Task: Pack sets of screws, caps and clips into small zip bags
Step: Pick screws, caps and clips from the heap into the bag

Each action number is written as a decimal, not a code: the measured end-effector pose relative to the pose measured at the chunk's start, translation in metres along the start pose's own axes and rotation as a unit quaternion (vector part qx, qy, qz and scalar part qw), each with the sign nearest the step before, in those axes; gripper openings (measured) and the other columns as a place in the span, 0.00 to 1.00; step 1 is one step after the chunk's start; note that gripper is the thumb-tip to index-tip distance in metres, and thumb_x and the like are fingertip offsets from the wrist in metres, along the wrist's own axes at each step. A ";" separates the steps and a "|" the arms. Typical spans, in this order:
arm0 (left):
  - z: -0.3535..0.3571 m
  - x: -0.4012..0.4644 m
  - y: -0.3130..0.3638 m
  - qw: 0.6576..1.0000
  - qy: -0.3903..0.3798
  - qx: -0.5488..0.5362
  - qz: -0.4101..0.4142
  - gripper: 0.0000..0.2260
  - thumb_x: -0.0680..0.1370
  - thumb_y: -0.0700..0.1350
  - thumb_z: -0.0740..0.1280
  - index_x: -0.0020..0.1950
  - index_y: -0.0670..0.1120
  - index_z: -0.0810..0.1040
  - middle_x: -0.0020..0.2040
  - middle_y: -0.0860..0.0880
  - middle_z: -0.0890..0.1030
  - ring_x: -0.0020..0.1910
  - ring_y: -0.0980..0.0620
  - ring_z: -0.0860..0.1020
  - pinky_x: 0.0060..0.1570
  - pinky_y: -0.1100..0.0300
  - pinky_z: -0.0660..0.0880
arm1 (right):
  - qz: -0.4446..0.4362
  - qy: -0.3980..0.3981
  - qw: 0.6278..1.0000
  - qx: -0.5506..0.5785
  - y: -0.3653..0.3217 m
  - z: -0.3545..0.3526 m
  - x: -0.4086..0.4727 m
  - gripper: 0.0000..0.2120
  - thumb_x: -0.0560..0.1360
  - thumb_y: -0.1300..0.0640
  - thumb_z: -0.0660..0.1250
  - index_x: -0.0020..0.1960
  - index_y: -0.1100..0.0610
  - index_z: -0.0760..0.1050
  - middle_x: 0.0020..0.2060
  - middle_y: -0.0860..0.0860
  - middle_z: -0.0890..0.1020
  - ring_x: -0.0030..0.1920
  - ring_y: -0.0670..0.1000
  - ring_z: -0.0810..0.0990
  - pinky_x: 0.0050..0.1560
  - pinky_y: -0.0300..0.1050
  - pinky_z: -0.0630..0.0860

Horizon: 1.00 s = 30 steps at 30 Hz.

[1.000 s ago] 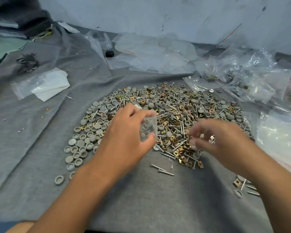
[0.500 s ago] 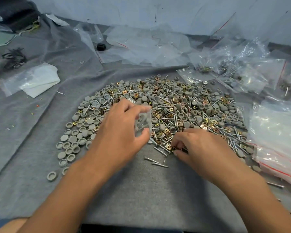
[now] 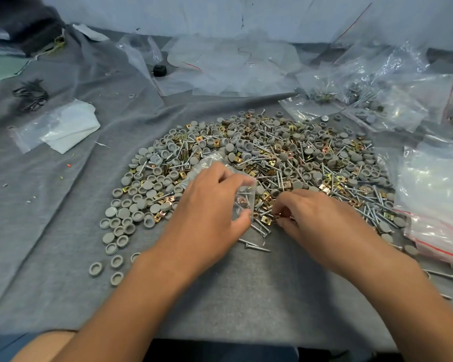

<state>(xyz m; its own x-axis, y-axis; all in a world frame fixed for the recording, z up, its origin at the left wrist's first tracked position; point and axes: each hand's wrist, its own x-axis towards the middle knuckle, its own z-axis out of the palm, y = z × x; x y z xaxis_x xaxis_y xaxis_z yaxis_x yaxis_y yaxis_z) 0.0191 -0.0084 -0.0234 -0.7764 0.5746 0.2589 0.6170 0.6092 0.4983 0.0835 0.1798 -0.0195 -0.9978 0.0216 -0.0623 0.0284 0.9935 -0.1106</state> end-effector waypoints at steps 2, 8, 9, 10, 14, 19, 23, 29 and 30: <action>0.000 0.000 -0.001 1.000 0.001 -0.001 -0.002 0.22 0.77 0.51 0.73 0.71 0.57 0.75 0.51 0.60 0.69 0.53 0.61 0.70 0.59 0.65 0.70 | -0.002 0.002 1.000 0.015 0.002 0.002 0.000 0.08 0.82 0.48 0.61 0.60 0.41 0.72 0.55 0.40 0.77 0.55 0.49 0.79 0.49 0.50 0.79; 0.000 0.000 -0.002 1.000 -0.001 -0.003 -0.006 0.22 0.77 0.51 0.72 0.71 0.57 0.74 0.51 0.61 0.68 0.52 0.63 0.69 0.60 0.63 0.72 | -0.004 0.004 0.994 0.106 0.012 0.001 0.003 0.09 0.82 0.51 0.60 0.59 0.41 0.74 0.53 0.40 0.77 0.50 0.45 0.77 0.52 0.49 0.78; 0.001 0.000 -0.002 1.000 -0.002 -0.002 -0.007 0.22 0.77 0.51 0.72 0.71 0.57 0.74 0.51 0.61 0.68 0.52 0.62 0.69 0.60 0.62 0.73 | -0.007 0.002 0.994 0.113 0.013 0.000 0.004 0.09 0.82 0.51 0.59 0.60 0.40 0.73 0.52 0.39 0.76 0.49 0.43 0.76 0.51 0.49 0.78; 0.001 0.001 -0.002 1.000 -0.003 0.000 -0.007 0.22 0.77 0.51 0.72 0.71 0.57 0.74 0.51 0.61 0.68 0.52 0.62 0.69 0.60 0.62 0.73 | -0.012 -0.003 0.993 0.116 0.013 0.000 0.004 0.10 0.82 0.50 0.59 0.60 0.38 0.73 0.50 0.38 0.74 0.47 0.41 0.75 0.50 0.48 0.78; 0.001 0.001 -0.003 1.000 -0.005 -0.002 -0.006 0.22 0.77 0.51 0.72 0.71 0.58 0.74 0.50 0.61 0.68 0.52 0.61 0.70 0.59 0.61 0.74 | -0.035 -0.031 0.993 0.105 0.011 -0.001 0.003 0.05 0.80 0.47 0.61 0.54 0.37 0.72 0.44 0.37 0.70 0.45 0.40 0.72 0.49 0.49 0.77; 0.001 0.001 -0.002 1.000 -0.007 -0.002 -0.010 0.22 0.77 0.51 0.72 0.71 0.58 0.74 0.50 0.62 0.68 0.52 0.62 0.70 0.57 0.62 0.74 | -0.047 -0.043 0.995 0.071 0.006 0.001 0.002 0.09 0.78 0.43 0.68 0.55 0.38 0.71 0.46 0.38 0.73 0.48 0.44 0.75 0.47 0.47 0.78; 0.001 0.001 -0.001 1.000 -0.008 -0.004 -0.010 0.23 0.77 0.51 0.72 0.71 0.59 0.73 0.50 0.63 0.67 0.52 0.63 0.70 0.57 0.64 0.73 | -0.051 -0.004 0.998 0.030 0.000 0.002 0.001 0.06 0.79 0.43 0.65 0.56 0.40 0.72 0.47 0.38 0.72 0.49 0.46 0.77 0.42 0.43 0.75; 0.001 0.001 -0.002 1.000 -0.001 0.003 -0.007 0.23 0.77 0.51 0.72 0.71 0.58 0.73 0.50 0.61 0.68 0.53 0.62 0.69 0.54 0.66 0.68 | -0.069 0.106 0.977 0.170 -0.001 -0.005 0.005 0.03 0.80 0.47 0.62 0.52 0.43 0.73 0.47 0.38 0.73 0.44 0.40 0.74 0.44 0.41 0.75; 0.001 0.001 -0.002 1.000 0.000 0.007 -0.007 0.22 0.77 0.51 0.72 0.71 0.58 0.73 0.50 0.61 0.67 0.52 0.62 0.69 0.53 0.67 0.67 | -0.084 0.159 0.965 0.191 -0.005 -0.007 0.006 0.04 0.79 0.49 0.64 0.52 0.46 0.75 0.47 0.39 0.73 0.42 0.41 0.73 0.42 0.39 0.74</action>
<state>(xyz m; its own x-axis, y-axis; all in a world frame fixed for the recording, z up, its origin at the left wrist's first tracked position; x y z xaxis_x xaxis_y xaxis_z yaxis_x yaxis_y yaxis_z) 0.0170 -0.0088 -0.0250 -0.7851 0.5660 0.2515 0.6074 0.6245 0.4909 0.0771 0.1762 -0.0122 -0.9564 -0.0434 0.2888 -0.1766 0.8737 -0.4534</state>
